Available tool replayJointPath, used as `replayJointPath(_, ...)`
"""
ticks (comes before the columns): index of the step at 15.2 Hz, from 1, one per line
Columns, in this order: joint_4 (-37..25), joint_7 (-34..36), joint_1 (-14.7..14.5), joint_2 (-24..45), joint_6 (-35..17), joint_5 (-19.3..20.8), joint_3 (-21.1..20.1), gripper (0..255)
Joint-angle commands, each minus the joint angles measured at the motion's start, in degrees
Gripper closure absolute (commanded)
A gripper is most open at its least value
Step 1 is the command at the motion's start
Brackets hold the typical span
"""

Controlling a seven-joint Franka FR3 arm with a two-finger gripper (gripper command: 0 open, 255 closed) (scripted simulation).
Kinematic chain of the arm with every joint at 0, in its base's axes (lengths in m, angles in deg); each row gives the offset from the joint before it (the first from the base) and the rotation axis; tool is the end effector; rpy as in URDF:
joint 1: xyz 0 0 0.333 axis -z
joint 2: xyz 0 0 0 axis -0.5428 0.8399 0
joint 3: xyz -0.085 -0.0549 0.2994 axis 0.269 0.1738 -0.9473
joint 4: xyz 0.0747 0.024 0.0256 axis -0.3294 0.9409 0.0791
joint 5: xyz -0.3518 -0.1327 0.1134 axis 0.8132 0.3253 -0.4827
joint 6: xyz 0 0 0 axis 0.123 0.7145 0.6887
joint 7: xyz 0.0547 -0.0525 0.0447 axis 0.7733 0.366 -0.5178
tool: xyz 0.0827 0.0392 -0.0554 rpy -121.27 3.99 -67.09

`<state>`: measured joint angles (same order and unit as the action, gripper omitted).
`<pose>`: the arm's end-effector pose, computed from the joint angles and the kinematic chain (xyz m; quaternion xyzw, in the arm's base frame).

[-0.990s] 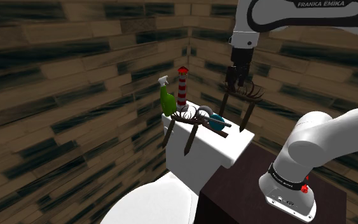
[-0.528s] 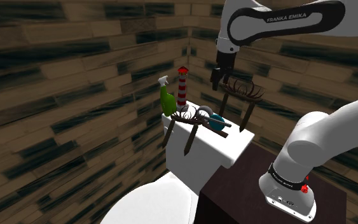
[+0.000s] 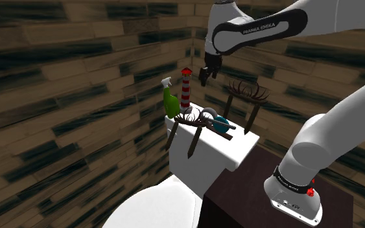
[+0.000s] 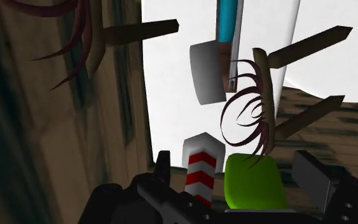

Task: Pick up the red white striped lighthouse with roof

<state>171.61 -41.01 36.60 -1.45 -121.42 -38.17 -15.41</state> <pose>0.4620 -0.0284 0.5227 0.9944 0.0056 0.0765 0.0733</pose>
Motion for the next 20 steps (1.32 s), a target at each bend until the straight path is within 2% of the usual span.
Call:
replayJointPath(1,-2.18,0.77,0.44,3.09,-2.92,1.97,-0.46,0)
replayJointPath(6,-8.87,3.22,1.53,11.23,-8.94,7.52,-1.34,0)
replayJointPath(12,-19.07,6.76,2.18,21.02,-13.73,15.04,-1.89,0)
replayJointPath(20,-15.71,9.62,2.29,22.94,-18.93,17.52,-1.57,0)
